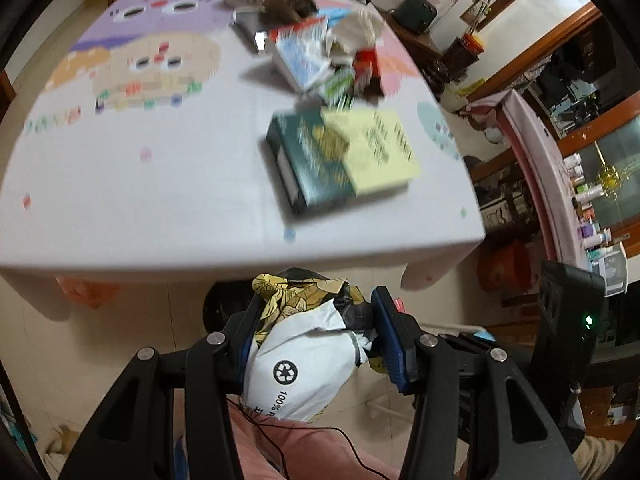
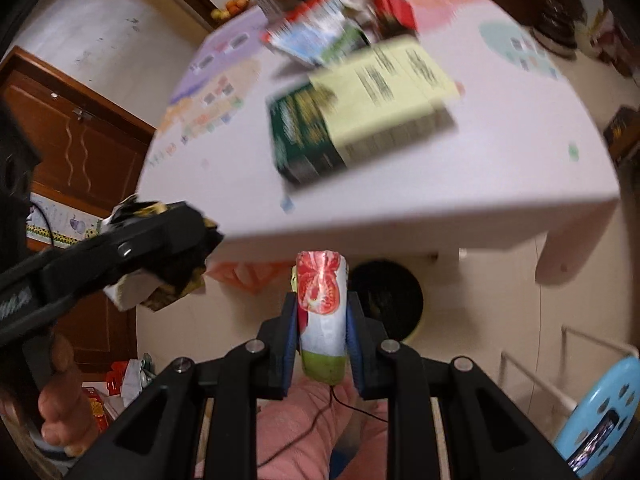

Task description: Collect trash

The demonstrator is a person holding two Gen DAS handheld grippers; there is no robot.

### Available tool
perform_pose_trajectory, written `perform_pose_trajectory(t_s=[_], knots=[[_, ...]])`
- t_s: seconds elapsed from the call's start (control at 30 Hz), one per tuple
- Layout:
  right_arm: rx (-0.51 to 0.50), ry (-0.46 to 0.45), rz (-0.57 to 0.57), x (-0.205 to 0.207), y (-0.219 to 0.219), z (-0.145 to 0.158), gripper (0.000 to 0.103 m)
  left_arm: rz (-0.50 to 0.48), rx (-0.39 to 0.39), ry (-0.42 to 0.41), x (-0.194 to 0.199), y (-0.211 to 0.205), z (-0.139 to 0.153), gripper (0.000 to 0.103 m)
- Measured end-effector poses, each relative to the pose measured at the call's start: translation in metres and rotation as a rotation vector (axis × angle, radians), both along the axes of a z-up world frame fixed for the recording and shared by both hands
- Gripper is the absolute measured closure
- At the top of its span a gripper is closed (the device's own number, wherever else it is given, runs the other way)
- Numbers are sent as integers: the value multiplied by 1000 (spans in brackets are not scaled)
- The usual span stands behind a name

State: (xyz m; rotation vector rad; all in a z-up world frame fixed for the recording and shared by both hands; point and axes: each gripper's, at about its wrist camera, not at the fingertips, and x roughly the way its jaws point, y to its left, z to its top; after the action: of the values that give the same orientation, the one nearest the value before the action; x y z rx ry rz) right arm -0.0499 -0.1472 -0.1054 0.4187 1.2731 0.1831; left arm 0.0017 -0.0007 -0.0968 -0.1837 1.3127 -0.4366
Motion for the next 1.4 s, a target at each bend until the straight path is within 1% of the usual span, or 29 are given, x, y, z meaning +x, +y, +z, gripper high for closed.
perform_pose_trajectory(t_s=[0.07,0.1,0.17,0.23,0.27,0.3,0.37,0.43,0.47,0.5,0.57,0.63,0.7,0.77,0.83,1.0,1.1,1.17,1.27,1.4], knots=[[-4,19,-3,-8,0,-20,81,-5,12,0,-9,-1,-17,54],[-4,27,-5,-11,1,-32,81,-9,19,1,-13,0,-30,54],[-10,52,-19,-15,1,-60,80,-12,20,3,-19,0,-52,54],[-7,78,-41,-16,2,-92,80,-18,25,-8,-23,0,-80,54],[-11,85,-48,-15,2,-103,80,-20,30,-15,-25,0,-93,54],[-17,97,-61,-15,3,-124,80,-23,43,-29,-26,0,-110,53],[-23,104,-77,-13,3,-149,79,-31,68,-53,-28,0,-133,53],[-30,114,-96,-10,3,-181,77,-36,88,-76,-29,-1,-155,52],[-28,115,-102,-8,3,-192,75,-34,88,-87,-29,0,-164,47],[-30,117,-112,-7,3,-203,72,-31,91,-96,-28,1,-173,39],[-25,121,-140,-4,0,-223,71,-23,107,-112,-26,2,-189,31],[-20,128,-166,-4,-2,-240,63,-14,113,-104,-23,3,-200,31],[-29,135,-184,-3,-1,-251,62,-2,124,-82,-20,6,-209,31],[-29,141,-198,-2,-1,-257,62,11,125,-74,-19,8,-211,31],[-24,144,-205,2,0,-257,62,20,126,-79,-18,14,-206,31],[-29,121,-188,1,4,-241,62,15,144,-103,-14,15,-188,31],[-28,108,-179,0,6,-223,62,14,155,-112,-16,17,-172,31],[-28,97,-177,-1,7,-206,62,20,158,-112,-17,19,-160,31],[-26,85,-174,-2,8,-183,62,28,173,-113,-17,20,-137,31],[-20,68,-164,-6,10,-144,62,35,196,-119,-21,25,-102,31]])
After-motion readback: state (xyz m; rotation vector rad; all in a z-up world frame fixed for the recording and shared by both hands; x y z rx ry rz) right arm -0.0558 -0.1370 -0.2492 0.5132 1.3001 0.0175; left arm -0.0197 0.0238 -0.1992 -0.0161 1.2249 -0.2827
